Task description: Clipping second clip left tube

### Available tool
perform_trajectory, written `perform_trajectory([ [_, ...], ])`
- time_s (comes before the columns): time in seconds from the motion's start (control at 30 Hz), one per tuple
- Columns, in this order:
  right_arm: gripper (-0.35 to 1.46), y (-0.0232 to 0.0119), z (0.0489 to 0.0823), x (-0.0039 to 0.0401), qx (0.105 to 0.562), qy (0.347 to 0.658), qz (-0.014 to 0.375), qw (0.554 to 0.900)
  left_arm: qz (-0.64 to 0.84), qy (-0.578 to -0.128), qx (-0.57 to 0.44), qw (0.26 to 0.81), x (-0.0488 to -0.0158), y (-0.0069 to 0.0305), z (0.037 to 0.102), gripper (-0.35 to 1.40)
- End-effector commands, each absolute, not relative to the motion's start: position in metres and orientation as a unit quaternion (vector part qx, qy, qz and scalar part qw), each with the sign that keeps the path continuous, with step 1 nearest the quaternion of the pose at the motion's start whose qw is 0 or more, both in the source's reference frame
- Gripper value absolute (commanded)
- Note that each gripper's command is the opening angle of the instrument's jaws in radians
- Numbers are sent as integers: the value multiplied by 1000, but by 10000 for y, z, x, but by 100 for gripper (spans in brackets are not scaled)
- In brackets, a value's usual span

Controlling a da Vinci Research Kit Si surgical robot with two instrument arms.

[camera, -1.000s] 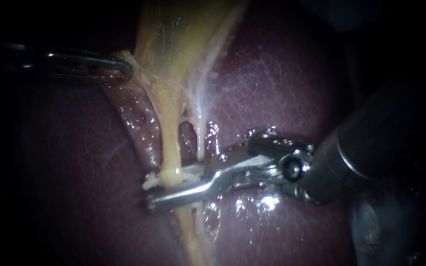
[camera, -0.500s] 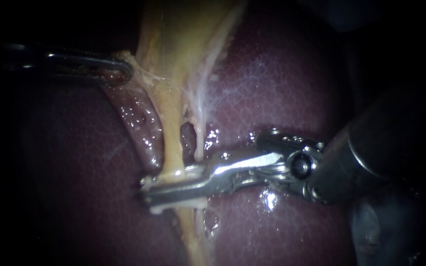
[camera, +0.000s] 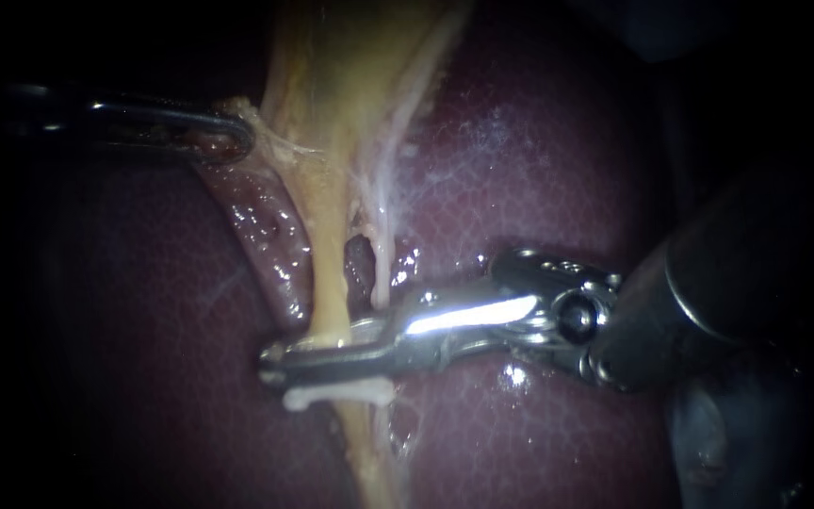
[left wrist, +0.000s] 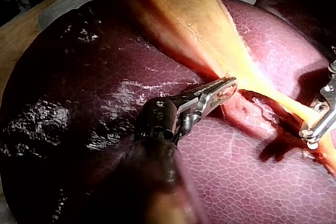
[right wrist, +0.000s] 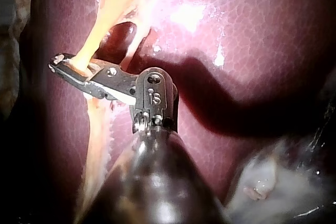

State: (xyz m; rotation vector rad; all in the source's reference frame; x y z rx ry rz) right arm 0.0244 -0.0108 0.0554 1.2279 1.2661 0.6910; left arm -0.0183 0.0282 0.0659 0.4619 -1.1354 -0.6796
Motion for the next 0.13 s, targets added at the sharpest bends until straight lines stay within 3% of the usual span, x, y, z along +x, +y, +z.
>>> perform_trajectory([
  [0.03,-35,-107,555,243,526,542,296,584,-313,-522,212,764,-183,282,659,-35],
  [0.13,-35,-106,557,243,526,542,296,584,-313,-522,212,764,-183,282,659,-35],
])
